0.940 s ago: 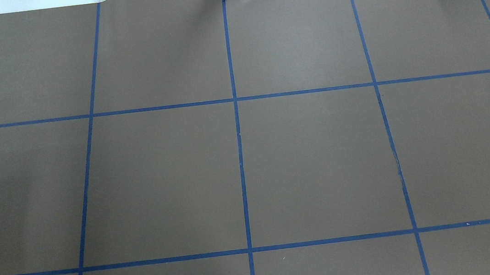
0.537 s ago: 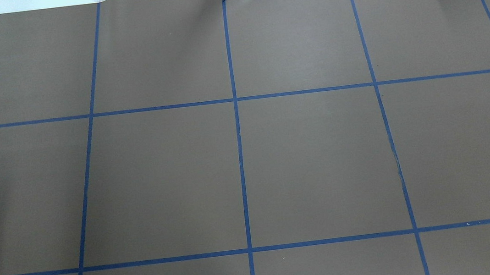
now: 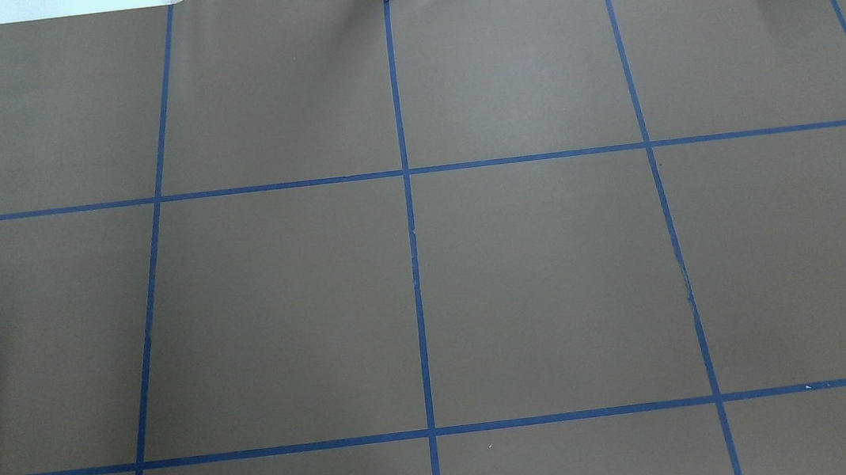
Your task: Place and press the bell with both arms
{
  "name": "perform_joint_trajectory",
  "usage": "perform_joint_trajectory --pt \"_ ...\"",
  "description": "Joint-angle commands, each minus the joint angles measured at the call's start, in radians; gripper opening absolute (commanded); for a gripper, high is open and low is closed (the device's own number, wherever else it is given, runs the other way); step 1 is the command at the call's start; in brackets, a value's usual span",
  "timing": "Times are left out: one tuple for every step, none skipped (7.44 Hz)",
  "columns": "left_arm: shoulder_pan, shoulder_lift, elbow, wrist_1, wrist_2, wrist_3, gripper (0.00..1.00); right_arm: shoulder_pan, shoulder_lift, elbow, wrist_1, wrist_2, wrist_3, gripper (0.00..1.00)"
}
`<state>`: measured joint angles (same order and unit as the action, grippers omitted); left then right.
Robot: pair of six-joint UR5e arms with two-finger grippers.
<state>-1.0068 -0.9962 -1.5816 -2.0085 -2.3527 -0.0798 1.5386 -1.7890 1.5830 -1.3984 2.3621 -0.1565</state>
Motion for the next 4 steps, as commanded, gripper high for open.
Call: perform_joint_trajectory --pt "0.017 0.001 0.008 -0.001 -0.016 0.0 0.98 0.0 -0.003 0.0 -0.001 0.0 0.0 1.0" --pt "0.023 0.001 0.008 -0.001 -0.019 0.0 0.99 0.0 -0.007 0.0 -0.001 -0.001 0.0 1.0" --pt "0.031 0.001 0.012 0.001 -0.031 0.0 0.99 0.0 -0.009 0.0 -0.001 0.0 0.0 1.0" --pt "0.04 0.001 0.015 0.001 -0.031 0.0 0.98 0.0 -0.009 0.0 -0.001 0.0 0.0 1.0"
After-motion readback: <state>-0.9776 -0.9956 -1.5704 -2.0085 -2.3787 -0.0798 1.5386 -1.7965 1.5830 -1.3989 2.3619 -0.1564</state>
